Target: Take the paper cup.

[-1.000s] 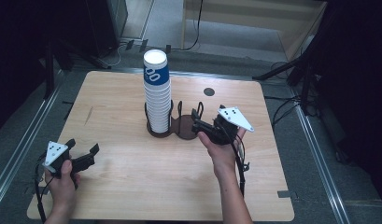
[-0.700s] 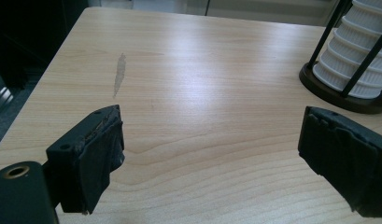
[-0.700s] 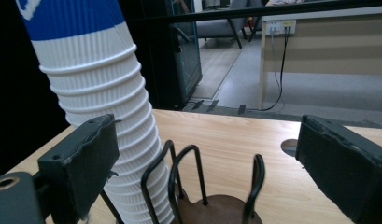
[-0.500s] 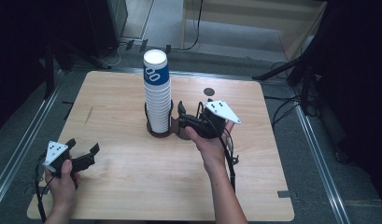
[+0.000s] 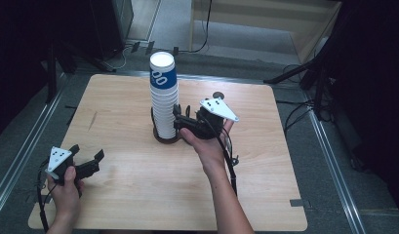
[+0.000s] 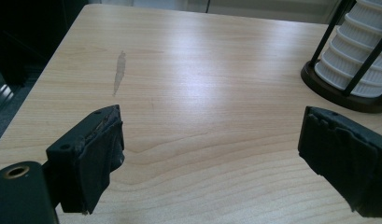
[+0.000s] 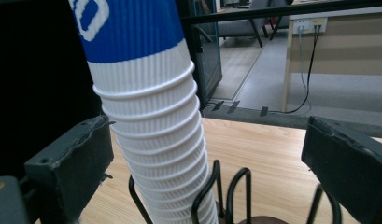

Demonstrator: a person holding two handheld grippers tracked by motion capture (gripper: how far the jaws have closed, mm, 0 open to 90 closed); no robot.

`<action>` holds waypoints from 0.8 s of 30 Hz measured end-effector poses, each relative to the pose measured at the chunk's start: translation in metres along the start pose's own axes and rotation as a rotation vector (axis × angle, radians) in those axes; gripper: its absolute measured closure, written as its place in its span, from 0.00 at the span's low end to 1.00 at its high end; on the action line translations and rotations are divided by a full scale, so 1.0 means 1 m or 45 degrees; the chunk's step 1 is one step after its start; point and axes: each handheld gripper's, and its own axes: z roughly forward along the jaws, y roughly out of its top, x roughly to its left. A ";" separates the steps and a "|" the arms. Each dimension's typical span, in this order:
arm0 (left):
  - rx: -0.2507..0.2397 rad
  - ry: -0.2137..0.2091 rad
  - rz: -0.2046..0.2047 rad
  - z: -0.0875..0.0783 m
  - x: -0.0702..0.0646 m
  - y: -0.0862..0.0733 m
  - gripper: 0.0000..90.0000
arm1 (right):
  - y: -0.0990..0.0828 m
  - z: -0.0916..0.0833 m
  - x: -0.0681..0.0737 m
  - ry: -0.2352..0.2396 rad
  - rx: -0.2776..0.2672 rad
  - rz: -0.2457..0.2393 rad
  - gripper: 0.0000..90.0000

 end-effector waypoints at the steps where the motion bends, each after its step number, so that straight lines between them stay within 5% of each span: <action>1: -0.001 0.001 -0.001 0.000 0.000 0.000 0.09 | 0.001 0.002 0.002 0.004 0.001 0.000 0.02; 24: 0.019 0.000 -0.007 0.002 0.000 0.001 0.09 | 0.012 0.035 0.031 0.007 0.026 -0.036 0.02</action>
